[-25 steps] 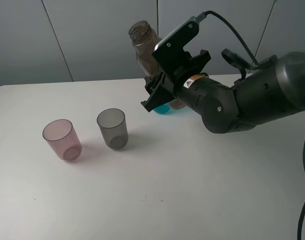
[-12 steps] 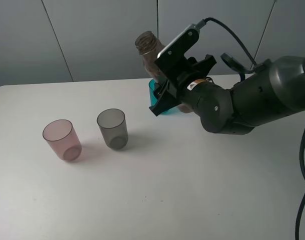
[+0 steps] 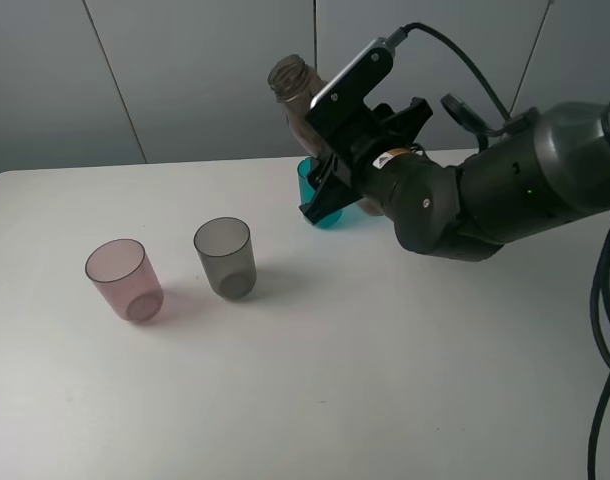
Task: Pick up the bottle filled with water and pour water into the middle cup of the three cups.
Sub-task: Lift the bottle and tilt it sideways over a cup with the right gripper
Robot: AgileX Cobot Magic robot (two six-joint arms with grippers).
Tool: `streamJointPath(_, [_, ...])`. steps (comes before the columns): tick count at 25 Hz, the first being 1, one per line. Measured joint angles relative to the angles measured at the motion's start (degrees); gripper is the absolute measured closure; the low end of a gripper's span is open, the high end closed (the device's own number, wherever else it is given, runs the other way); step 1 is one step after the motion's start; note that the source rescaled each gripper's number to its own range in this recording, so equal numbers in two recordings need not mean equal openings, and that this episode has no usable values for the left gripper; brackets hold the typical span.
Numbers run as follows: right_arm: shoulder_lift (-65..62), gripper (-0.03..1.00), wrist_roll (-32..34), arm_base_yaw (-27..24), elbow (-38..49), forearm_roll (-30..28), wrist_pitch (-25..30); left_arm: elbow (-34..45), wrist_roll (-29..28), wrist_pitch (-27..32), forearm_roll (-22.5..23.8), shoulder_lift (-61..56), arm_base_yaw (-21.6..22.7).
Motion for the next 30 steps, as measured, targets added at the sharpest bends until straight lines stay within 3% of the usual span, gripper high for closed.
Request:
streamJointPath(8, [0.0,0.97,-12.98,0.0,-0.53,5.57,-0.33,0.0,0.0,0.0,0.0,0.0,0.0])
streamJointPath(21, [5.77,0.97,-20.16,0.62,-3.42,6.28,-0.67,0.0,0.0,0.0,0.0,0.0,0.0])
streamJointPath(30, [8.97,0.97,-29.78,2.23,-4.25,6.01,-3.4,0.0,0.0,0.0,0.0,0.0,0.0])
